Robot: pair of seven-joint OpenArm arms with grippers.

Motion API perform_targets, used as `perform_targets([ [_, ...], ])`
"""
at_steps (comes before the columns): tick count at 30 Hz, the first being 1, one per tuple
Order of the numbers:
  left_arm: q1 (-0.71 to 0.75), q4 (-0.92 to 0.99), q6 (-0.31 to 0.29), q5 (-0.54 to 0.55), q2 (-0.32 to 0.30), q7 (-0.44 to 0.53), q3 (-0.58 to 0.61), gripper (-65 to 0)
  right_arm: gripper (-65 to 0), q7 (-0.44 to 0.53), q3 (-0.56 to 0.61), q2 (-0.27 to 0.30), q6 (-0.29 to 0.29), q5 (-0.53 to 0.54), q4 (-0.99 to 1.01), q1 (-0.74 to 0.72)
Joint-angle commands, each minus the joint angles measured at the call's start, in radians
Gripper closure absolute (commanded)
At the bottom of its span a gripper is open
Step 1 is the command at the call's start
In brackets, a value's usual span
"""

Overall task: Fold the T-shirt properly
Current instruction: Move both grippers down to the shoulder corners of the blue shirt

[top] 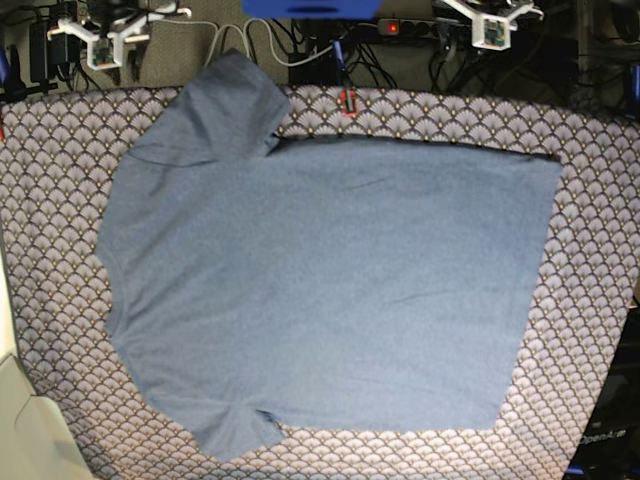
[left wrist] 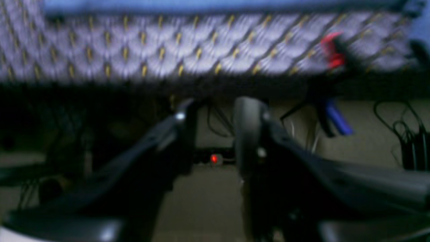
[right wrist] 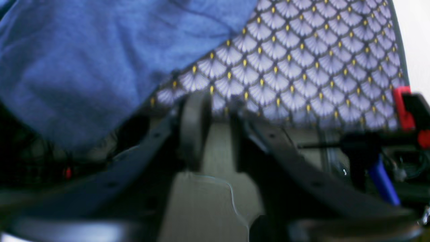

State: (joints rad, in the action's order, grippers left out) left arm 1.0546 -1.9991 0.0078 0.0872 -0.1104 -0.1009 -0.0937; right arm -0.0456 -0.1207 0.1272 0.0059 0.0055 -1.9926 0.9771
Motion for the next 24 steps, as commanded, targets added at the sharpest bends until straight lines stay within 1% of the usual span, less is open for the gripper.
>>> perform_targets([
  [1, 0.005, -0.022, 0.004, 0.035, -0.005, 0.042, -0.013, -23.6, -20.7, 0.029, -0.003, -0.001, 0.001, 0.001, -0.012, -0.013],
  [3, -0.014, -0.019, 0.004, 0.113, -0.007, 0.036, -0.041, -23.7, -25.6, 0.028, 0.005, -0.001, 0.001, 0.018, -0.009, -0.056],
  [5, -0.05, -0.018, 0.004, 0.178, -0.007, -0.004, -0.076, -23.7, -28.1, 0.008, 0.016, 0.001, 0.001, 0.08, -0.007, -0.088],
  [7, -0.107, -0.015, -0.001, 0.239, -0.007, -0.084, -0.125, -23.7, -29.5, -0.076, 0.02, 0.002, 0.009, 0.152, -0.007, -0.132],
  [11, -0.219, -0.001, -0.004, 0.357, -0.004, -0.299, -0.211, -23.7, -29.7, -0.288, 0.013, 0.001, 0.128, 0.299, 0.006, -0.215],
  [12, -0.244, 0.001, -0.004, 0.383, -0.002, -0.353, -0.234, -23.7, -29.7, -0.33, 0.013, 0.001, 0.136, 0.327, 0.008, -0.228],
  [13, -0.268, 0.001, -0.004, 0.403, -0.001, -0.402, -0.258, -23.7, -29.6, -0.351, 0.013, 0.001, 0.136, 0.351, 0.014, -0.234],
  [16, -0.322, 0.007, -0.004, 0.449, 0.001, -0.491, -0.314, -23.7, -29.6, -0.357, 0.013, 0.001, 0.133, 0.397, 0.026, -0.24],
  [18, -0.356, 0.007, -0.004, 0.464, 0.001, -0.53, -0.349, -23.8, -29.6, -0.354, 0.013, 0.001, 0.133, 0.403, 0.032, -0.241],
  [21, -0.385, 0.021, -0.006, 0.468, 0.001, -0.557, -0.386, -23.8, -29.6, -0.354, 0.011, 0.001, 0.133, 0.402, 0.034, -0.243],
  [24, -0.414, 0.05, -0.006, 0.464, -0.001, -0.569, -0.423, -23.8, -29.6, -0.359, -0.026, -0.001, 0.133, 0.403, 0.039, -0.248],
])
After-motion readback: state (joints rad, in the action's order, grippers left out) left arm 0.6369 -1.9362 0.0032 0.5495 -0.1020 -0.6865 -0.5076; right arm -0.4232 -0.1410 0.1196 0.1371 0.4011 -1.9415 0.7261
